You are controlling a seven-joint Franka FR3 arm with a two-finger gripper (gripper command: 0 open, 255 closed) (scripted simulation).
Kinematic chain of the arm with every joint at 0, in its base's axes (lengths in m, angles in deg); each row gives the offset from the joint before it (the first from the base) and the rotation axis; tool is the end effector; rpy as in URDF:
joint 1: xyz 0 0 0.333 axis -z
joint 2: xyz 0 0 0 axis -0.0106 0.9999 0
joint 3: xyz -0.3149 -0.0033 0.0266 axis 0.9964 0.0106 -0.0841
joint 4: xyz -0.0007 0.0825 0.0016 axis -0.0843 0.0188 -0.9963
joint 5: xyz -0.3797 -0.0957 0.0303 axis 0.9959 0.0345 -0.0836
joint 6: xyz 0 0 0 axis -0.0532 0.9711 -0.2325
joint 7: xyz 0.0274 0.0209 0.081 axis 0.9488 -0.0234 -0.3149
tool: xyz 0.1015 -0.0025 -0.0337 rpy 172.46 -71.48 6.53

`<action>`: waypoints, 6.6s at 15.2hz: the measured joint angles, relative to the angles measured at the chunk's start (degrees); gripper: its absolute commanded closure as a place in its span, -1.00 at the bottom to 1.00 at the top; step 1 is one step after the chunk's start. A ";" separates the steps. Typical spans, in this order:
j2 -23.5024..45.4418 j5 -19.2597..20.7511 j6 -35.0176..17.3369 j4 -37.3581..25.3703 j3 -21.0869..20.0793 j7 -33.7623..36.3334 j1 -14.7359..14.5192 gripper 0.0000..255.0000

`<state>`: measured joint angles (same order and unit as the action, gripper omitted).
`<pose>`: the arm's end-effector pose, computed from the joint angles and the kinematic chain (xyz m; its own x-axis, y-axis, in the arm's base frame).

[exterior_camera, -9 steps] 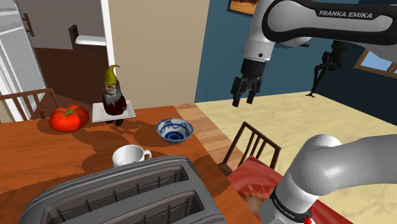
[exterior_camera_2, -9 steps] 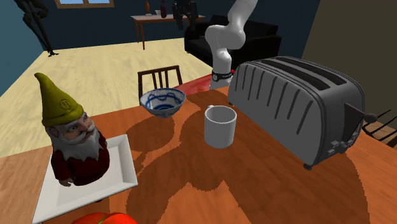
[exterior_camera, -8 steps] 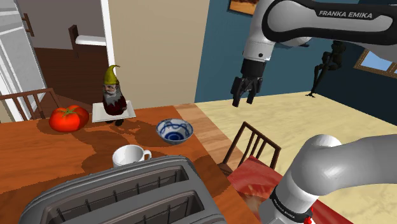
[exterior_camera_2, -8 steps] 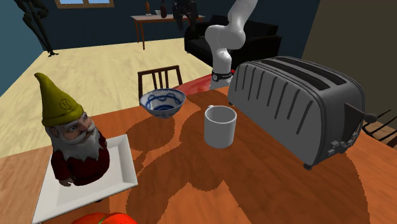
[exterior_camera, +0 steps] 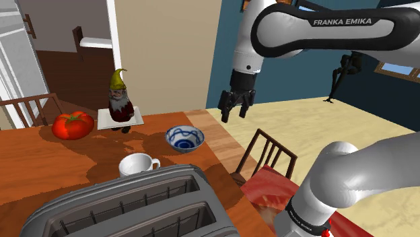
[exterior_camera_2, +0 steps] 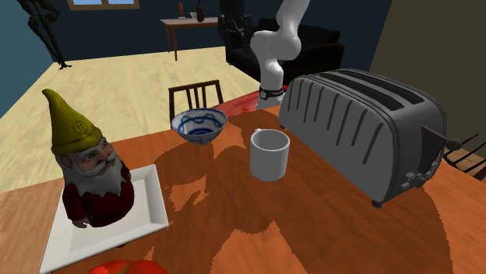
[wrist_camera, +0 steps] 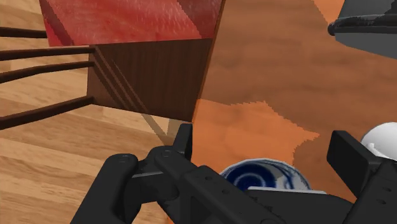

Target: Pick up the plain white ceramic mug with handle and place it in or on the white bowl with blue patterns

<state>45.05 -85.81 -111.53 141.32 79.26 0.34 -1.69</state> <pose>0.3260 0.0949 0.5295 0.9958 -0.0695 -0.0598 -0.0732 -0.9954 -0.0622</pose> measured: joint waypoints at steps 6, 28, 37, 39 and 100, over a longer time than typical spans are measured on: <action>7.87 -2.32 -7.34 -2.29 -7.23 6.36 -1.87 -1.00; 55.54 21.38 -21.51 -33.98 -25.43 39.56 -9.20 -1.00; 60.27 25.02 -25.83 -33.49 -24.29 42.27 -11.01 -1.00; 60.44 25.14 -26.07 -33.39 -24.23 42.34 -11.05 -1.00; 36.17 9.37 -7.70 -32.24 -16.80 12.96 4.34 1.00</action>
<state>81.22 -76.44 -119.23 109.08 62.46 13.30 2.65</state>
